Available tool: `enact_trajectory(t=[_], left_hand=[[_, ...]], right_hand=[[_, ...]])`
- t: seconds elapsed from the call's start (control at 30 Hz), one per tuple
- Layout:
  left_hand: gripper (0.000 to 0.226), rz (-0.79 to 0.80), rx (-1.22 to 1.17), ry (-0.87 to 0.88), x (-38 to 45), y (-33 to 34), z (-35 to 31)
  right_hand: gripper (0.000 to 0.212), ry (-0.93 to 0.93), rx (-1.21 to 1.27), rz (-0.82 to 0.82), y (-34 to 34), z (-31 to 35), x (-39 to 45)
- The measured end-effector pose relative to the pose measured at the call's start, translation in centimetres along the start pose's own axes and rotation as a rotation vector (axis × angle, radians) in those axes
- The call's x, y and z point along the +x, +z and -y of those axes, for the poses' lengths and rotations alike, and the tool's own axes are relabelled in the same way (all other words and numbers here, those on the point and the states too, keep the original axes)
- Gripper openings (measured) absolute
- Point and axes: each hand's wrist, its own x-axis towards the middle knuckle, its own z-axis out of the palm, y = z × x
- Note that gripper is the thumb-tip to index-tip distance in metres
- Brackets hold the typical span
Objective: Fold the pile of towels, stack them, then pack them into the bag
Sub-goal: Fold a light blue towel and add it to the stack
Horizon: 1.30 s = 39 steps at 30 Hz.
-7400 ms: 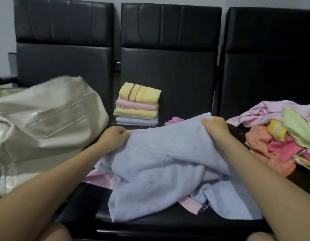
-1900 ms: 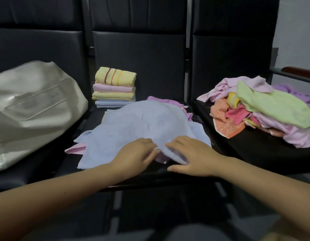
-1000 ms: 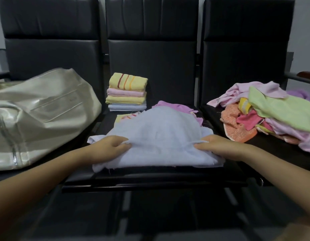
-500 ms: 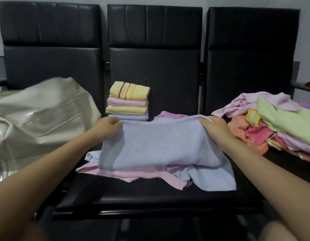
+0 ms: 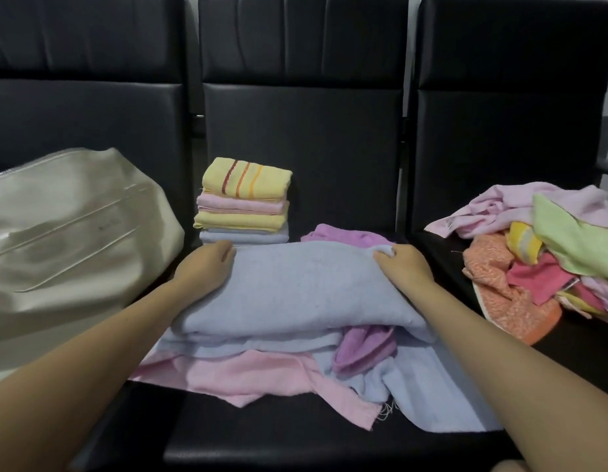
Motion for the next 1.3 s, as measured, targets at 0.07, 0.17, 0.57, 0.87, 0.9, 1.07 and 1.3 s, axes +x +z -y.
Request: enact_trajectory(t=[0.07, 0.17, 0.57, 0.87, 0.9, 1.07, 1.3], left_hand=[[0.032, 0.017, 0.005, 0.013, 0.3, 0.8, 0.3], [0.031, 0.123, 0.060, 0.027, 0.6, 1.5, 0.5], [0.035, 0.080, 0.081, -0.150, -1.1, 0.6, -1.0], [0.040, -0.025, -0.357, 0.165, -4.8, -0.7, -11.4], [0.044, 0.040, -0.338, 0.218, -5.3, -0.1, -12.1], [0.070, 0.203, 0.148, 0.289, -7.0, 3.2, -13.0], [0.037, 0.123, -0.715, -0.017, -5.5, 0.7, -13.2]], right_hand=[[0.036, -0.001, -0.101, 0.043, 0.8, -0.4, 0.4], [0.035, -0.014, -0.167, 0.036, 0.8, 0.1, -0.1], [0.038, 0.302, 0.140, 0.063, -2.4, -0.4, -1.6], [0.052, 0.448, 0.362, 0.340, -5.0, -1.3, -3.0], [0.045, 0.429, 0.373, 0.356, -5.1, -1.1, -3.4], [0.016, 0.448, 0.488, 0.151, -4.4, 1.4, -3.4], [0.033, 0.174, 0.841, 0.476, -6.3, 7.0, -5.4]])
